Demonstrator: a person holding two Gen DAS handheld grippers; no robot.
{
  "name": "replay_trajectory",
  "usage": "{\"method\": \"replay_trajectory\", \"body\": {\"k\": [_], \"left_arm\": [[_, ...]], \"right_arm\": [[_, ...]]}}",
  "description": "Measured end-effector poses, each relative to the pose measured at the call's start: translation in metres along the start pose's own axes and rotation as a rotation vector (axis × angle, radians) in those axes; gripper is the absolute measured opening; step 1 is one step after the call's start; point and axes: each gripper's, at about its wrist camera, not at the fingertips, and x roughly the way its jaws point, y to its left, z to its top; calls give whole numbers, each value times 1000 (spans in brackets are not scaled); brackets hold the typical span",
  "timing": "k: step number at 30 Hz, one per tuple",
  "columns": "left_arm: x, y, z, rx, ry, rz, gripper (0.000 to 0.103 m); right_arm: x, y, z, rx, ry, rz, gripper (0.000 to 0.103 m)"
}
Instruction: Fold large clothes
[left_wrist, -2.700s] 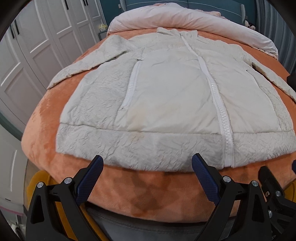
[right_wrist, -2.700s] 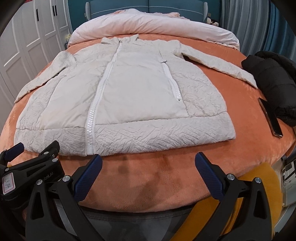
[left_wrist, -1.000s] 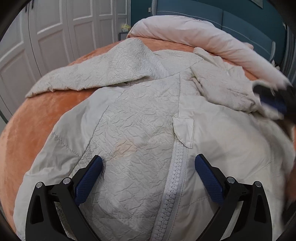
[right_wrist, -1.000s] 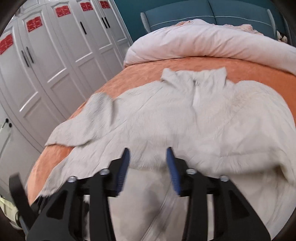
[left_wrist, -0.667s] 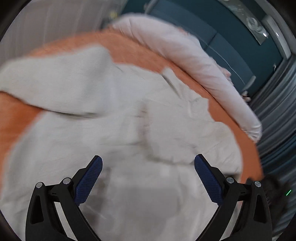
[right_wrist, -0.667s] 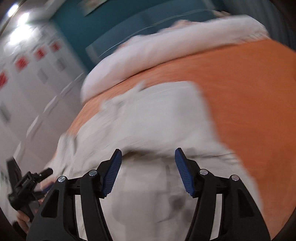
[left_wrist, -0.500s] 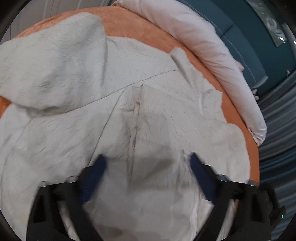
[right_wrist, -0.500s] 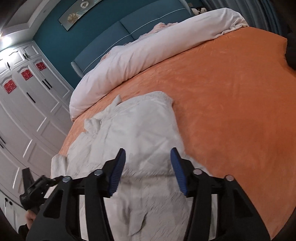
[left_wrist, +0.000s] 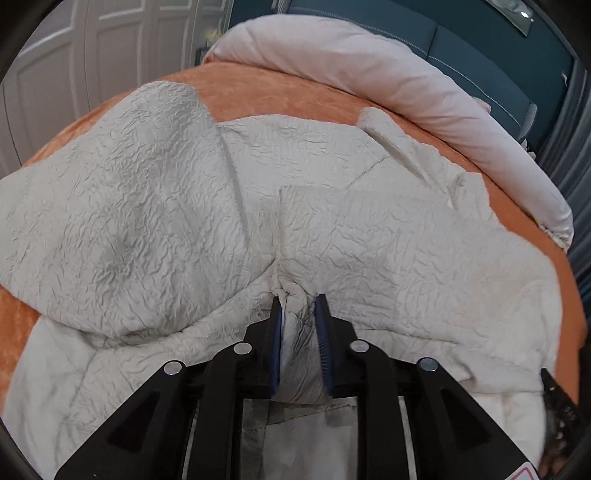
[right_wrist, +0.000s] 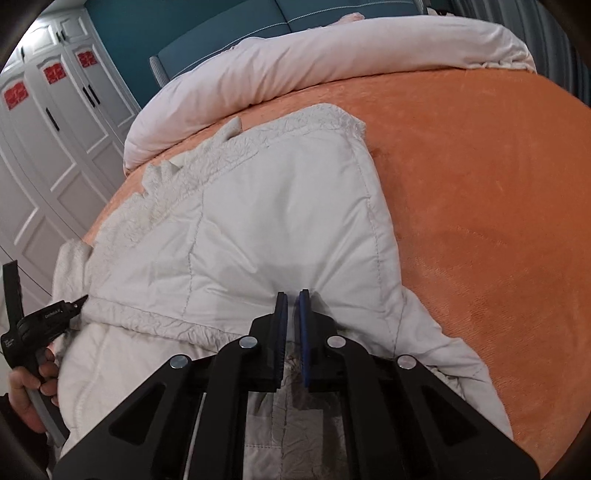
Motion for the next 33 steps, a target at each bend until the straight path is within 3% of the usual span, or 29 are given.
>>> {"method": "replay_trajectory", "body": {"k": [6,11,13,15,16,17,18,20,22,25,28,30,31,32,33], "left_arm": [[8,0,-4,8,-38,-4,24],[-11,20,-6,-82,-37,-93,27],[-37,38,-6,-170,-31,-110,39],[-75,69,-6,-257,-91,-116,71],[-93,88,-6,-285,-133,-106,78],[-114,117,-5,-314,-180,-74,87],[-123,139,-4,-332,-200,-42,87],[-133,189,0,-374,-207,48,87],[-137,253,1,-480,-192,181,87],[-139,333,-1,-669,-189,257,87],[-127,377,1,-782,-163,235,78],[-118,384,10,-805,-158,200,61],[-116,384,16,-795,-162,178,49],[-114,379,25,-778,-153,139,18],[-113,367,39,-753,-143,100,5]], "right_arm": [[4,4,-7,-36,-7,-42,3],[2,4,-6,-29,-7,-41,4],[-13,5,-5,-27,-13,-75,7],[-39,15,-12,-54,-45,-105,23],[-56,21,-20,-75,-64,-99,30],[-71,27,-28,-93,-79,-96,42],[-91,32,-41,-111,-96,-93,48],[-120,39,-68,-125,-91,-72,50],[-137,41,-86,-111,-70,-59,51],[-158,44,-112,-60,-32,-51,52],[-165,50,-123,-56,-4,-57,52],[-165,59,-129,-75,12,-68,55],[-165,64,-130,-86,19,-67,55],[-165,68,-131,-93,22,-65,55],[-165,75,-130,-110,26,-63,55]]}}
